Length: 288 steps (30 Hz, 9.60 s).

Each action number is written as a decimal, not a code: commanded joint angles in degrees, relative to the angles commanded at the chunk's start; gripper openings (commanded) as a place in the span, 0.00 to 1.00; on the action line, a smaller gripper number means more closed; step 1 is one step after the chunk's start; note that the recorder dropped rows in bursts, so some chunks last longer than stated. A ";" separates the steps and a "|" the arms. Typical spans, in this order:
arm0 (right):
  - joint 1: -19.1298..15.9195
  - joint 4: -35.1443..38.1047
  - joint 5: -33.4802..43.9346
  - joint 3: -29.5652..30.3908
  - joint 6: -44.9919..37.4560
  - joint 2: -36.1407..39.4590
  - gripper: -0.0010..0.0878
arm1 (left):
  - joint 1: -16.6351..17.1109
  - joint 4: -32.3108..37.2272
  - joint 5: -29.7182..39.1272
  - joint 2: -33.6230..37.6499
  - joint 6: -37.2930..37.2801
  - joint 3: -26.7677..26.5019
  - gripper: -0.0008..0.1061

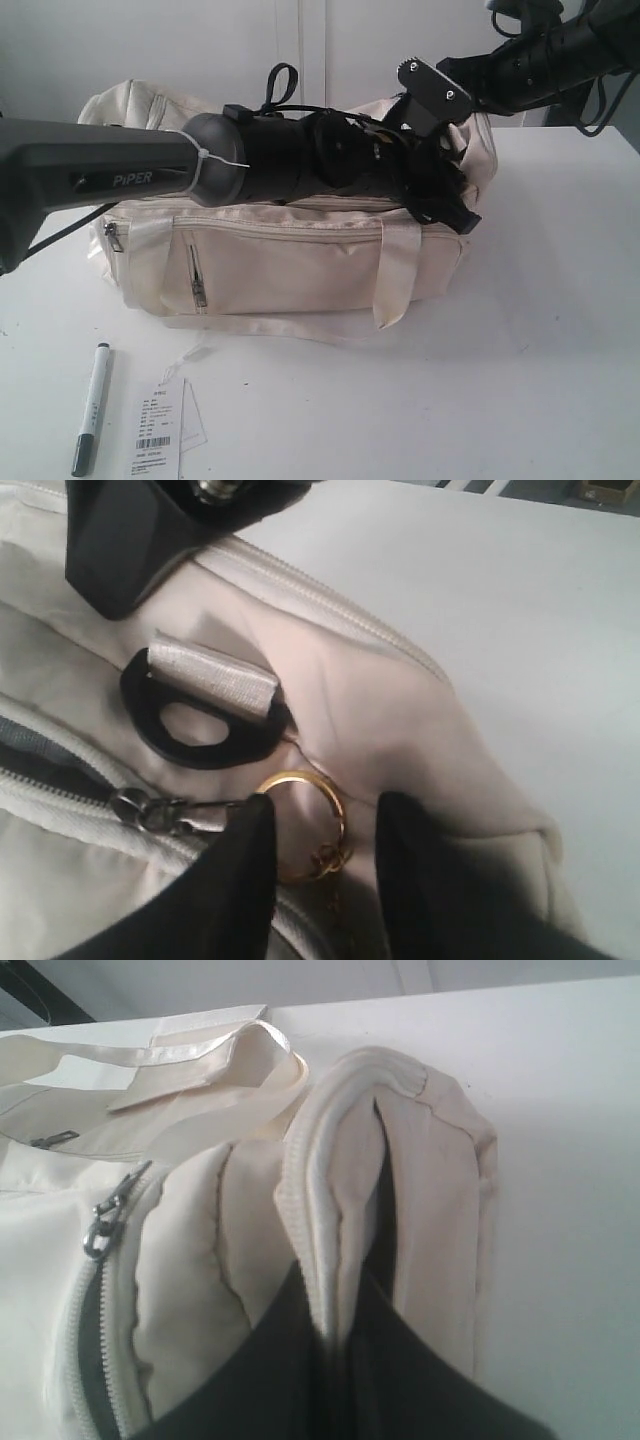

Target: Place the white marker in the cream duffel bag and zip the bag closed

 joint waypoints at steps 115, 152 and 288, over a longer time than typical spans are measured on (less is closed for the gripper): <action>0.00 0.00 -0.02 0.00 0.00 0.00 0.01 | 6.09 12.72 32.43 5.25 -41.40 -22.01 0.49; 0.00 0.00 -0.02 0.00 0.00 0.00 0.01 | 4.65 25.35 38.48 1.97 -41.69 -22.01 0.01; 0.00 0.00 -0.02 0.00 -0.26 0.00 0.01 | 4.54 26.00 69.10 -7.38 -40.16 -22.01 0.01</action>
